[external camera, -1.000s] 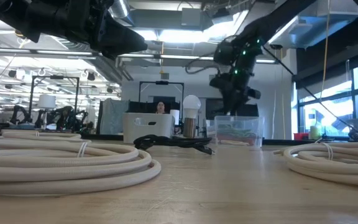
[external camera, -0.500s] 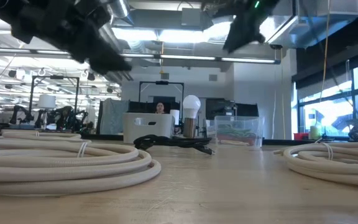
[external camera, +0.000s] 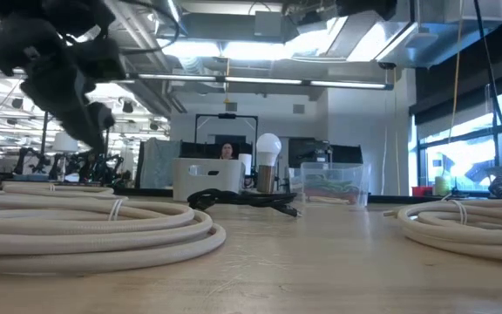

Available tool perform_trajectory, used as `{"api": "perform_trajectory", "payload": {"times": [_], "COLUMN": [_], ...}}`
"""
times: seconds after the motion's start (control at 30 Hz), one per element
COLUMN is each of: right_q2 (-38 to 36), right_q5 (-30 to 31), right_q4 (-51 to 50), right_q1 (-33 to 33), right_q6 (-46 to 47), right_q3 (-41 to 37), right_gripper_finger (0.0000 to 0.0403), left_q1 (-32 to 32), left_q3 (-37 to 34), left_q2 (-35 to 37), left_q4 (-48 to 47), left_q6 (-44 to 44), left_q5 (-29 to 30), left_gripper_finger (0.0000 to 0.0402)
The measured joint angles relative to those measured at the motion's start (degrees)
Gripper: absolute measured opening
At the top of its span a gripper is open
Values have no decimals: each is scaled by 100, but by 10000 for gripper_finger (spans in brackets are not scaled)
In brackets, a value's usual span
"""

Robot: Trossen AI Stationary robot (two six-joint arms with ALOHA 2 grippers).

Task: Pick & Place USB Port
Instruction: Put the top light brown HDMI cable into the gray bin

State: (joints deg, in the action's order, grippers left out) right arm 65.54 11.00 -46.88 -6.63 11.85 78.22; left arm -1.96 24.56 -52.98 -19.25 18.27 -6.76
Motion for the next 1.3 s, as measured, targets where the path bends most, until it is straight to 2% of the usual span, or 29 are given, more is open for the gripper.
{"api": "perform_trajectory", "payload": {"times": [0.17, 0.33, 0.43, 0.6, 1.0, 1.3], "right_q2": [38, 66, 69, 72, 72, 76], "right_q5": [195, 498, 498, 503, 501, 485], "right_q4": [-20, -119, -132, -150, -215, -239], "right_q1": [180, 233, 233, 233, 289, 345], "right_q6": [14, 14, 32, 12, 13, 12], "right_q3": [0, 0, 0, 0, 0, 0], "right_gripper_finger": [133, 133, 133, 133, 133, 133], "left_q1": [-14, -127, -167, -170, -175, -139], "left_q3": [513, 1003, 1047, 1048, 1067, 1120], "left_q2": [-86, -246, -418, -985, -2189, -2283], "left_q4": [-1106, -1610, -1929, -2640, -2389, -2230], "left_q6": [164, -39, -23, 518, 456, 355], "left_q5": [154, 679, 712, 778, 659, -38], "left_gripper_finger": [196, 187, 185, 185, 185, 184]}}
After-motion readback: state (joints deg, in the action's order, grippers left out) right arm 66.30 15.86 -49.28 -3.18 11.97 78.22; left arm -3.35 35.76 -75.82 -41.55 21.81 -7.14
